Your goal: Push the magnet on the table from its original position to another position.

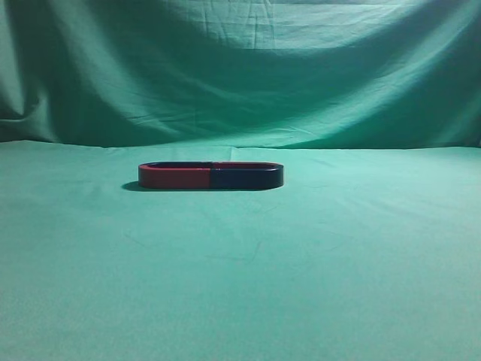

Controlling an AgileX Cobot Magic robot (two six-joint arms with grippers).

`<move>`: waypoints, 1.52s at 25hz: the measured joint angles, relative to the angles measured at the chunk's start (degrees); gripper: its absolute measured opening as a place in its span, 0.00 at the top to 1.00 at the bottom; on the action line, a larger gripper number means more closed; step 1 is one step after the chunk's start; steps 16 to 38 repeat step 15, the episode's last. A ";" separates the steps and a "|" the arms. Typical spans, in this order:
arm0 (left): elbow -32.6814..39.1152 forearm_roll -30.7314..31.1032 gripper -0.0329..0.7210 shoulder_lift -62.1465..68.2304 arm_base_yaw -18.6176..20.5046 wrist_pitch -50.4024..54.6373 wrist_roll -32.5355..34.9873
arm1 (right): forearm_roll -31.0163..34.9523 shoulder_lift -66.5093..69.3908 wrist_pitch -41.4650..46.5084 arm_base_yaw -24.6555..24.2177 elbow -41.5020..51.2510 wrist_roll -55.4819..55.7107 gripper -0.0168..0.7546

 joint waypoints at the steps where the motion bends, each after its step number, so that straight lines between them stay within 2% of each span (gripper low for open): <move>1: 0.00 0.00 0.43 0.00 0.00 0.00 0.00 | 0.00 0.00 0.52 0.00 0.00 0.00 0.98; 5: 0.00 0.00 0.43 0.00 0.00 0.00 0.00 | 0.00 0.00 4.56 0.00 0.12 0.00 0.98; 38: 0.00 0.00 0.43 0.00 0.00 0.00 0.00 | 0.00 0.00 4.66 0.00 0.12 -0.50 0.98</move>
